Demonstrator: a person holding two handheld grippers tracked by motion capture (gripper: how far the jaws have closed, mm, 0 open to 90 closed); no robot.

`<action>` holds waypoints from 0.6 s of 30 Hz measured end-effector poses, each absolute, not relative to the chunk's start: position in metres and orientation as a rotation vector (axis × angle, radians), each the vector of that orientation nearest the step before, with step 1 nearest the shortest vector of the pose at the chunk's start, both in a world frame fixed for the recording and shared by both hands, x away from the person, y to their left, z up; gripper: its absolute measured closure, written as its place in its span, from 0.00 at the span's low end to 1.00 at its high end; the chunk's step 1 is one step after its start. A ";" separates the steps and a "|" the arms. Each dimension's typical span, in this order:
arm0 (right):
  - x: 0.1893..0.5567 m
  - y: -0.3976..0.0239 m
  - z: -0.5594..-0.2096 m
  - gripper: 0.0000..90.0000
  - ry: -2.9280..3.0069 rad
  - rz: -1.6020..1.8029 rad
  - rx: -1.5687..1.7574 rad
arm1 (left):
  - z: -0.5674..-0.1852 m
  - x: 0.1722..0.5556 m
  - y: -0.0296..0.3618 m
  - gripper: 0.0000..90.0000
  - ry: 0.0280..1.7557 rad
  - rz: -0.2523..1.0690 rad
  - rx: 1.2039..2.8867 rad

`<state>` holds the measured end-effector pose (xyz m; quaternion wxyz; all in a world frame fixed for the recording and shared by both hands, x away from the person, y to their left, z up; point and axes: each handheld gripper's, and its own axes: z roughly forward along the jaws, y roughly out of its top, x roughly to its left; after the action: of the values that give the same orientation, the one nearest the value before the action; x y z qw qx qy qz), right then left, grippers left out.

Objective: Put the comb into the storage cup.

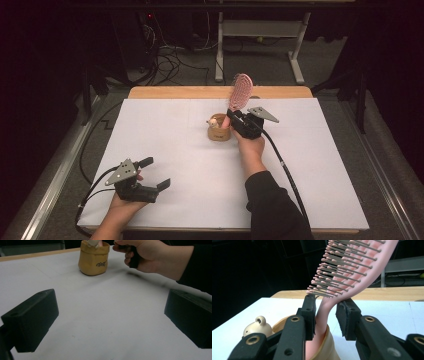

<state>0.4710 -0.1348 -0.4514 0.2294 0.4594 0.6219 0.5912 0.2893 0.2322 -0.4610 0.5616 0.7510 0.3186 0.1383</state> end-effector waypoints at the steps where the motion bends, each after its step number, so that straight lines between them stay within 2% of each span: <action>1: 0.471 -0.135 -0.451 0.77 1.713 1.628 1.263 | -0.461 0.289 0.232 0.00 0.750 0.327 1.769; 18: 0.471 -0.135 -0.452 0.67 1.750 1.599 1.244 | -0.461 0.290 0.232 0.00 0.749 0.324 1.769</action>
<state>0.4706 -0.1354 -0.4517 0.2300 0.4521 0.6362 0.5814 0.2895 0.2323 -0.4609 0.5619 0.7511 0.3182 0.1375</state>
